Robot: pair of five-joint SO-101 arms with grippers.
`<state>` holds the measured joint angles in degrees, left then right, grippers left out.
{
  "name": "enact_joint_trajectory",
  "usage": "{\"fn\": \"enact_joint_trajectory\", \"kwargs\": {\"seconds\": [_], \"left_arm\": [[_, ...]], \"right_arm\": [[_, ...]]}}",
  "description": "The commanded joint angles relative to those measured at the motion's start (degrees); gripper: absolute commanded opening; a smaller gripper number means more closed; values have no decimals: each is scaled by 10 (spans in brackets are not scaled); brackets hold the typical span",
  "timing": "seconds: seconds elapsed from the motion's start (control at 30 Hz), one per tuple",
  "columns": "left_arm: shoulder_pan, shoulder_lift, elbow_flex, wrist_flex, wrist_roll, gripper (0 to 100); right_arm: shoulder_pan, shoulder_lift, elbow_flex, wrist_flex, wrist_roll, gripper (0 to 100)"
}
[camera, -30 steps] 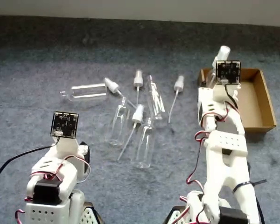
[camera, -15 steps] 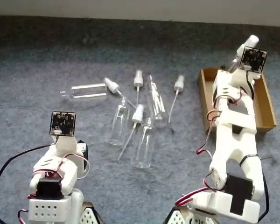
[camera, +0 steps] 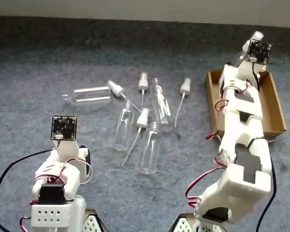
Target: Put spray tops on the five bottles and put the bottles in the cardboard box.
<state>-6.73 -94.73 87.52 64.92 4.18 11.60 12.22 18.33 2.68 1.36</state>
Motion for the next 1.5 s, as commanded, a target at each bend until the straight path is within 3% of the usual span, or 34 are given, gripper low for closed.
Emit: {"fn": "enact_joint_trajectory", "kwargs": {"seconds": [0.0, 0.23, 0.4, 0.93, 1.13, 1.47], "left_arm": [[-6, -4, -2, -11, 4, 5], [-6, -4, 0, -12, 4, 5], [-5, -4, 21, -46, 4, 5], [-5, -4, 22, -48, 4, 5], [-5, -4, 22, -48, 4, 5], [-5, -4, 23, -48, 4, 5]], "right_arm": [[-7, 8, -46, -47, -1, 116], [-29, 49, -45, -188, -1, 115], [-40, 70, -44, -192, -1, 115], [-41, 131, -43, -190, 0, 118], [-44, 127, 2, -190, 0, 193], [-44, 127, 18, -189, 24, 199]]}}
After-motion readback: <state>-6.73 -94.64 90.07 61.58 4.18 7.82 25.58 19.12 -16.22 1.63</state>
